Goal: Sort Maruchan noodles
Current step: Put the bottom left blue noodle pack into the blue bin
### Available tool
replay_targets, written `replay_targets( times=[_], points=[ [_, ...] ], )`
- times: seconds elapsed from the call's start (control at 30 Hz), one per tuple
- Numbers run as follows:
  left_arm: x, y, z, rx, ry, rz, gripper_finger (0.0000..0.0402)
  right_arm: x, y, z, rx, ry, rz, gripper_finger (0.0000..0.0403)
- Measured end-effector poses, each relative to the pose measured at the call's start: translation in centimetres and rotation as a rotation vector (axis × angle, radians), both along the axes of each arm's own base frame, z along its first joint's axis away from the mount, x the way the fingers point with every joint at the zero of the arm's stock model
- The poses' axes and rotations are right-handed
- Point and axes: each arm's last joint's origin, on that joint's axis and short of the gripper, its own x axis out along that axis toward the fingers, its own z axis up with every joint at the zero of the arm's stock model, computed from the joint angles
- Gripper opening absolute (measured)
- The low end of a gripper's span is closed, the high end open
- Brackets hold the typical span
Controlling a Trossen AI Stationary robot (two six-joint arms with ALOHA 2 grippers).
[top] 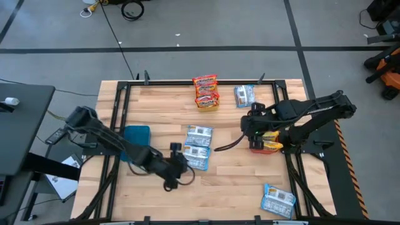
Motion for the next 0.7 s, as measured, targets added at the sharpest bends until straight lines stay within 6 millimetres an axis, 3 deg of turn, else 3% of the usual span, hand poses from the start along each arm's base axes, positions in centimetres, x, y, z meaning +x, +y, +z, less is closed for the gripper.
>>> replay_targets(
  times=[0.2,0.37,0.53,0.7],
  points=[
    [1.6,-1.3,-4.0,0.034,0.057,-0.014,0.0234,-1.5,0.6,1.0,0.038,-0.049,0.022,0.0278],
    [2.3,-1.3,-6.5,0.161,0.109,-0.027,0.0269,-2.8,2.5,1.4,0.143,-0.076,-0.025,0.0277],
    [2.8,-0.7,-8.2,0.248,0.149,0.007,0.0268,-3.0,5.7,1.0,0.240,-0.106,-0.086,0.0277],
    [3.2,-0.3,-10.4,0.239,0.233,-0.020,0.0248,-1.7,8.9,-0.1,0.306,-0.167,-0.166,0.0275]
  ],
)
